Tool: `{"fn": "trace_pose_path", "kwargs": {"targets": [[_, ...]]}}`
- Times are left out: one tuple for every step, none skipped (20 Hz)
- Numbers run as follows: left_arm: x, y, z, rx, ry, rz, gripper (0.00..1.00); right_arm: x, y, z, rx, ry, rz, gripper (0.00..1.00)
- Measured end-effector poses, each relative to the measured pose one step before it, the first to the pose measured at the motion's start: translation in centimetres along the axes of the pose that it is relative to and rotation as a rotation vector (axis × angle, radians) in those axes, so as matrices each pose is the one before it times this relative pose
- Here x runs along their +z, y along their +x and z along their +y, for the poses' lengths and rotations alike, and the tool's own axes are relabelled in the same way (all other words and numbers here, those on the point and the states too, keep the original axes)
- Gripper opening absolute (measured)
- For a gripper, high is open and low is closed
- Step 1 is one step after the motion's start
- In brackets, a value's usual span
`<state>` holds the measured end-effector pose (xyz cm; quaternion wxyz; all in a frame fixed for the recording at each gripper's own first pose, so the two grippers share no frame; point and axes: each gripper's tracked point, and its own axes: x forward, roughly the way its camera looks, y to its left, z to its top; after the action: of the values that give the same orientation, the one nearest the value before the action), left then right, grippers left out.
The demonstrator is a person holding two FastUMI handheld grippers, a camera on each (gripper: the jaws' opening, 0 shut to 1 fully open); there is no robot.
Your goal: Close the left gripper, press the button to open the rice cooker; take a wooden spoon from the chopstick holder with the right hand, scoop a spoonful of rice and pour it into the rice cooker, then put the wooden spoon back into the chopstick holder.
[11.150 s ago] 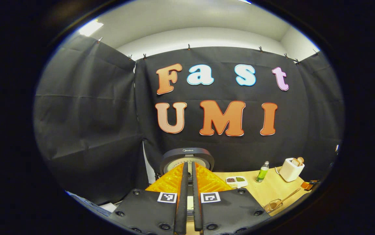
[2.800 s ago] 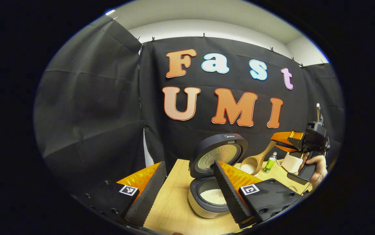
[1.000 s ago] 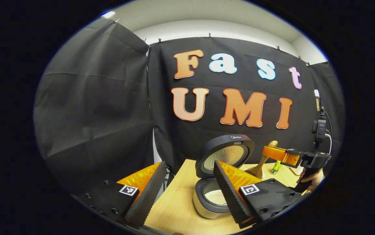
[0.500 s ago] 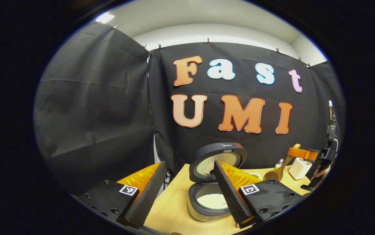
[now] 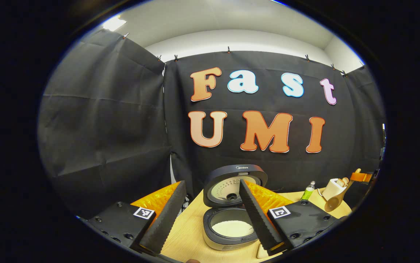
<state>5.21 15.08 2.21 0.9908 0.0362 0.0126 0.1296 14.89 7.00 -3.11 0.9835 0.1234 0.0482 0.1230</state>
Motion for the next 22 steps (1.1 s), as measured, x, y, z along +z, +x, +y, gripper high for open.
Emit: {"fn": "trace_pose_path", "kwargs": {"targets": [[0.258,0.022,-0.028,0.01093,0.01621,-0.00872,0.98,-0.236,-0.535,-1.093,-0.01813,0.0068,0.00006,0.17],[0.372,0.054,-0.138,0.01079,0.0107,-0.00848,0.98,-0.447,-0.4,-0.989,-0.01512,0.01141,0.00476,0.17],[0.172,0.017,-0.156,0.00783,0.00217,-0.00586,0.99,-0.524,-0.247,-0.85,-0.01261,0.01321,0.00891,0.17],[0.142,-0.086,-0.177,0.00581,-0.00667,0.00071,0.99,-0.732,-0.263,-0.762,-0.01009,0.01618,0.01331,0.17],[-0.158,-0.032,-0.737,-0.01454,-0.00993,0.00476,1.0,-0.757,-0.194,-0.684,-0.00768,0.01351,0.01211,0.17],[0.004,-0.058,-0.493,-0.00897,-0.01052,0.00426,1.0,-0.796,-0.105,-0.584,-0.00701,0.01519,0.01171,0.17],[-0.029,0.027,0.146,0.00774,-0.0053,0.00247,1.0,-0.71,0.023,-0.605,-0.00634,0.01426,0.01179,0.17],[0.017,0.079,0.03,0.01002,0.00033,0.00279,0.98,-0.843,-0.033,-0.4,-0.00538,0.01289,0.01174,0.17],[-0.236,-0.074,-0.268,-0.00164,0.00074,0.00638,0.98,-0.801,0.161,-0.422,-0.00499,0.00998,0.01237,0.17],[-0.115,-0.127,-0.263,-0.00233,-0.00207,0.00535,0.98,-0.741,0.154,-0.445,-0.0093,0.0035,0.00953,0.17],[-0.173,-0.052,-0.269,-0.00495,-0.00356,0.00638,0.94,-0.907,0.204,-0.502,-0.01135,-0.00391,0.01206,0.17],[-0.119,-0.098,-0.221,-0.0057,-0.00326,0.00554,0.98,-0.864,0.246,-0.511,-0.01018,-0.00717,0.0101,0.17],[-0.08,-0.167,0.017,-0.0026,-0.00219,0.00322,0.96,-0.878,0.288,-0.33,-0.00472,-0.00496,0.00979,0.17],[0.004,-0.107,0.065,0.00023,-0.0019,0.00149,0.94,-0.715,0.238,-0.218,0.00208,0.00006,0.0112,0.17],[-0.125,-0.129,0.077,-0.00067,-0.00374,0.00323,0.98,-0.683,0.216,-0.153,0.00149,0.00141,0.01097,0.17],[0.005,-0.182,0.015,0.0003,-0.0028,0.00412,0.98,-0.749,0.479,-0.192,0.00276,0.00132,0.01141,0.17],[-0.008,-0.199,0.353,0.00659,0.0012,0.00256,1.0,-0.812,0.473,-0.303,-0.00198,0.00003,0.01291,0.17],[0.03,-0.193,0.418,0.00965,0.00531,-0.00026,0.98,-0.894,0.53,-0.275,-0.00111,0.00006,0.01552,0.17],[0.24,-0.338,0.295,0.00927,0.00568,-0.0037,0.96,-0.72,0.364,-0.19,0.00183,0.00746,0.01645,0.17],[0.233,-0.229,0.249,0.00672,0.00429,-0.00343,0.95,-0.57,0.366,-0.157,0.00229,0.01253,0.0107,0.17],[0.062,-0.293,0.228,0.0055,0.00281,-0.00209,0.98,-0.387,0.259,-0.117,0.00402,0.00922,0.00502,0.17],[0.101,-0.146,0.311,0.00663,0.00209,-0.0006,1.0,-0.44,0.368,-0.236,-0.00382,-0.00145,0.00309,0.17]]}}
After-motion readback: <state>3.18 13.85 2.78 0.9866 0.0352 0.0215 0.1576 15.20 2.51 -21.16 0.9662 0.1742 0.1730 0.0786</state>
